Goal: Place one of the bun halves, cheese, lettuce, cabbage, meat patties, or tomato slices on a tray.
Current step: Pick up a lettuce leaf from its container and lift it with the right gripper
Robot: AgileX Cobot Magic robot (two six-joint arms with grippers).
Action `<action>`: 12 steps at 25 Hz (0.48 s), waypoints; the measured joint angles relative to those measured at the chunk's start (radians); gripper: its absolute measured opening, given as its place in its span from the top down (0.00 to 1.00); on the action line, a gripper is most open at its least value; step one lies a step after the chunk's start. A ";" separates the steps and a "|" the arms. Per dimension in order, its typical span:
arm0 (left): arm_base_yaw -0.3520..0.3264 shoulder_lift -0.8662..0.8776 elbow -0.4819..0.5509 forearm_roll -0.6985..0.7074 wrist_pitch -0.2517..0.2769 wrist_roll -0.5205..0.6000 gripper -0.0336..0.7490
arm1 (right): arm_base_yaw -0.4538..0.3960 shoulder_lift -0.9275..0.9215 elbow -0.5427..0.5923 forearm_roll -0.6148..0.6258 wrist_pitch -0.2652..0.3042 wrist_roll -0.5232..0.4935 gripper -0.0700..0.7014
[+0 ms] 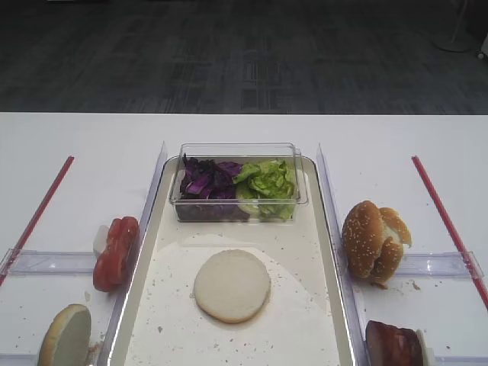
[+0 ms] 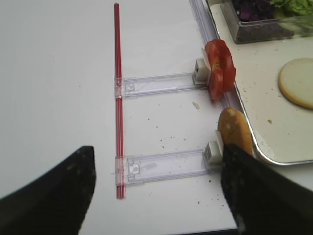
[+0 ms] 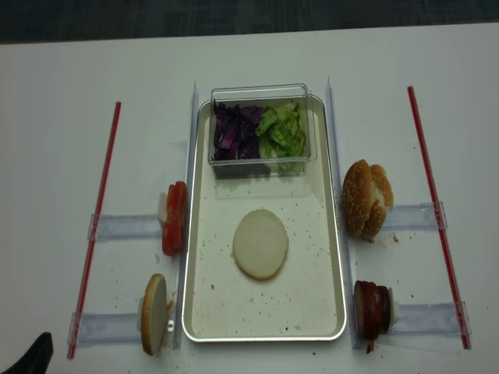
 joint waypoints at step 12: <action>0.000 0.000 0.000 0.000 0.000 0.000 0.33 | 0.000 0.000 0.000 0.000 0.000 0.000 0.03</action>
